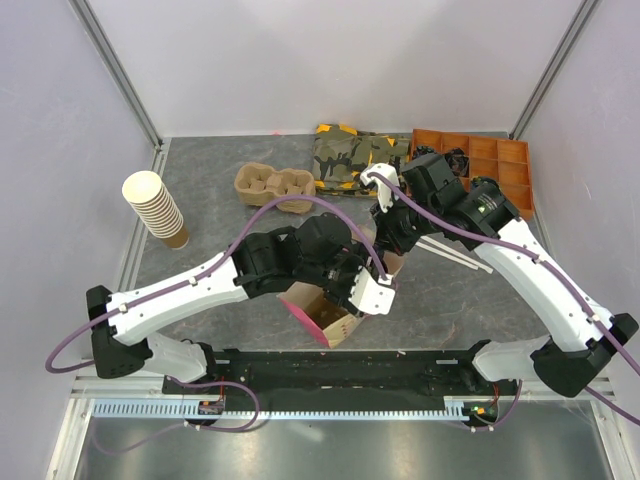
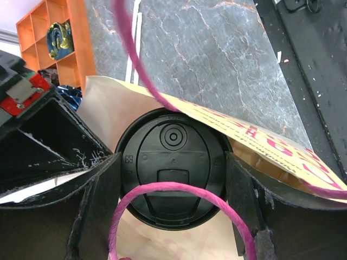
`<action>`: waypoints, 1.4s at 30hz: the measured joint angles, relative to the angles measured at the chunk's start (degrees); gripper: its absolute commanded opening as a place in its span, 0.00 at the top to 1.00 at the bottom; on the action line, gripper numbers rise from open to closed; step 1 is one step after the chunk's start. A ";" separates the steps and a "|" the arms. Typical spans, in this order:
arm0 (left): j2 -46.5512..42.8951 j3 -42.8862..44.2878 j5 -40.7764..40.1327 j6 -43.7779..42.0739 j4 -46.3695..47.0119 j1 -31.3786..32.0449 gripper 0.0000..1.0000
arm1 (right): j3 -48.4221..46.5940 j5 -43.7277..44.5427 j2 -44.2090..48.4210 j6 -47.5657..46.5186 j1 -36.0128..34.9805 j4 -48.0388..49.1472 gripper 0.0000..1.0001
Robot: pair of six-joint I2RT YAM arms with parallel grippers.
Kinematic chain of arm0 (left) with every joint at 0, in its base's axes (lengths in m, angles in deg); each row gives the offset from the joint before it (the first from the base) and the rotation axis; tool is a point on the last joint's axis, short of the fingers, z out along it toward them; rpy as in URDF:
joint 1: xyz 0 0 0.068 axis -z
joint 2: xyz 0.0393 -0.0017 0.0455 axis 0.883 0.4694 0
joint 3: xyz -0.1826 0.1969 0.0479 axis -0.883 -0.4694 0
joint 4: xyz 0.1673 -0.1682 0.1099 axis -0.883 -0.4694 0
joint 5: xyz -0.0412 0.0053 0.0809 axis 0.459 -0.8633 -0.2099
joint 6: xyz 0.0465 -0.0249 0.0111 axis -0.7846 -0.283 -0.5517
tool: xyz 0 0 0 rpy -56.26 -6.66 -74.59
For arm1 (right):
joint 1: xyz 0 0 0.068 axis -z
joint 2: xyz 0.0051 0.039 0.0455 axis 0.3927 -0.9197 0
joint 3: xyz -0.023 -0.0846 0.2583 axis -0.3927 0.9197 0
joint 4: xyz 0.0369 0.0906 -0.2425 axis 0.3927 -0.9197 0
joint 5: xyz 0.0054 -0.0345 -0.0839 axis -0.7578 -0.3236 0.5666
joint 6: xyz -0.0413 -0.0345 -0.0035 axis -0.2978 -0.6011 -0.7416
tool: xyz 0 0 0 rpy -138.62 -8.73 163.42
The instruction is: Pack the takeout coffee
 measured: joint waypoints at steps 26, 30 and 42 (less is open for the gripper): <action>-8.79 4.70 1.29 2.03 -3.87 -3.91 0.57 | 1.81 1.09 0.07 -0.48 -0.04 1.86 1.00; -8.79 5.73 3.04 3.02 -3.87 -4.57 0.57 | 1.86 1.14 0.09 -0.42 -0.04 1.97 1.00; -3.41 11.13 7.50 3.08 -6.97 -4.57 0.58 | 1.92 1.27 0.09 -0.13 -0.04 1.92 1.00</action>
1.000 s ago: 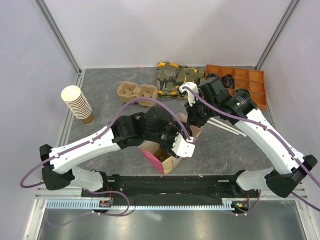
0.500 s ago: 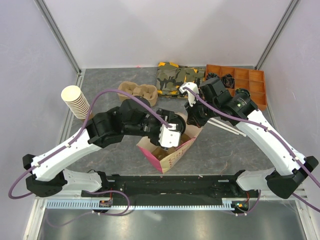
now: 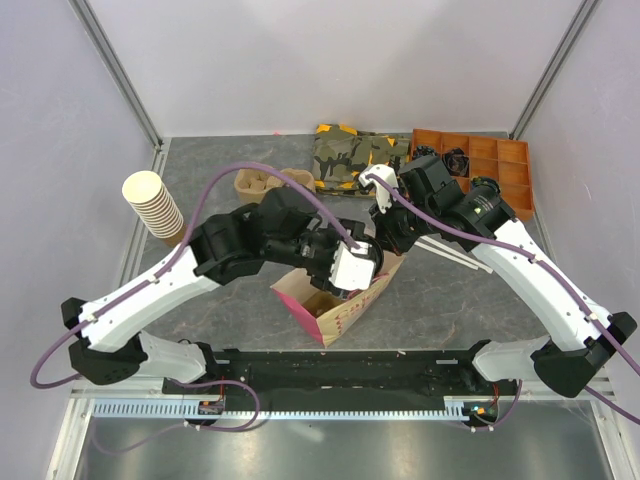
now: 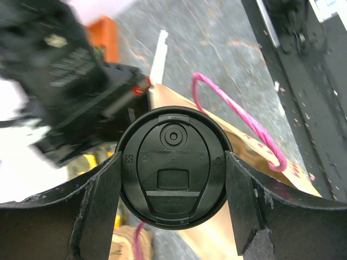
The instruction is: Pack the takeout coffee
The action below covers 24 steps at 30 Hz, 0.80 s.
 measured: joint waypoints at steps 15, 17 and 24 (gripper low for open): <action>2.36 -9.40 -1.81 -0.66 2.38 0.09 0.59 | 3.21 -0.70 1.77 0.61 0.00 0.92 1.00; 1.75 -12.61 -2.43 0.07 4.52 0.09 0.59 | 4.02 -0.63 2.73 0.63 0.00 1.68 1.00; -1.90 -16.48 -5.18 4.57 11.21 0.11 0.59 | 7.85 0.37 7.52 0.57 0.00 5.03 1.00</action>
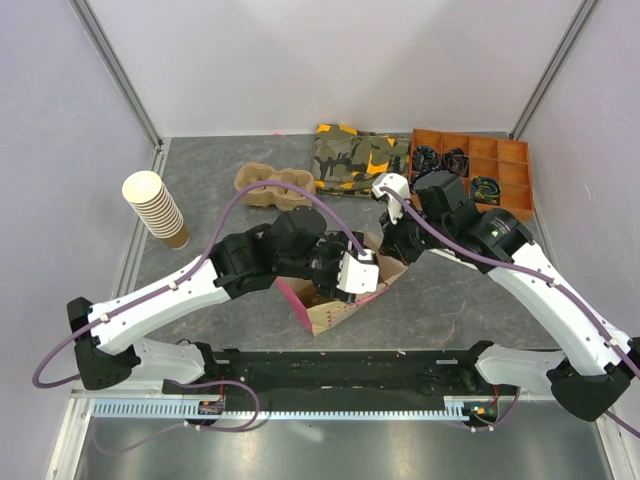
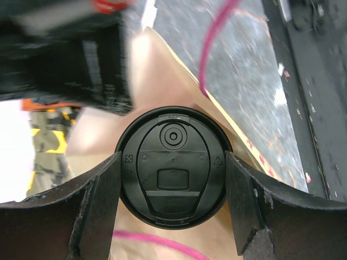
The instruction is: Pack the takeout coffee
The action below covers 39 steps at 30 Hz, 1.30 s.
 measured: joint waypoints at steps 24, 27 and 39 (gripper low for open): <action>-5.01 -16.92 -10.27 16.39 19.69 0.00 0.58 | 18.12 6.43 16.39 7.15 -1.49 11.87 1.00; -5.44 -19.30 -10.25 16.85 22.95 0.00 0.58 | 20.37 7.48 18.40 7.15 -2.14 14.03 1.00; -2.80 -23.96 -10.29 17.44 31.21 0.00 0.59 | 26.38 8.70 24.00 7.04 -3.06 19.39 1.00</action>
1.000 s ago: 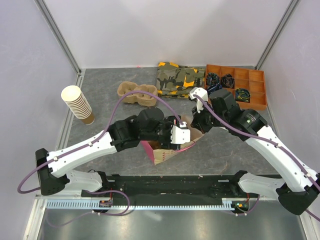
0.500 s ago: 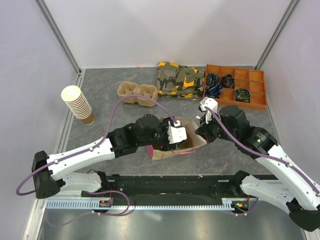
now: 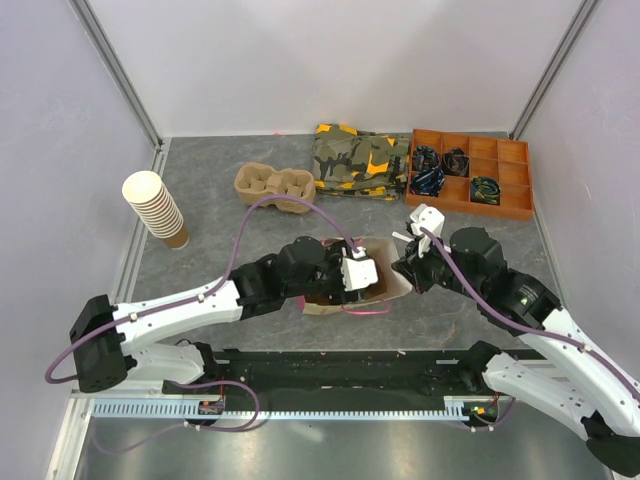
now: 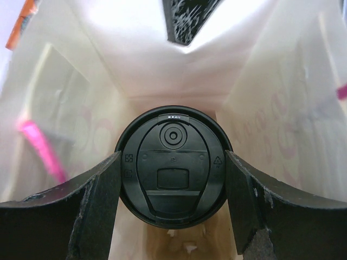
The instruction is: Pack the takeout coffee
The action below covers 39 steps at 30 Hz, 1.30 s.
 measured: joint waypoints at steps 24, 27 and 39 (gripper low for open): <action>6.95 -5.40 0.22 -3.69 11.32 -0.44 0.61 | 2.99 -3.34 2.71 -3.80 -2.84 1.42 1.00; 8.09 -5.40 0.63 -3.74 12.76 -1.03 0.62 | 2.99 -3.43 2.23 -3.78 -2.93 1.64 1.00; 11.47 -3.69 4.11 -3.72 13.90 -3.13 0.66 | 2.47 -3.21 0.61 -3.56 -2.93 1.46 1.00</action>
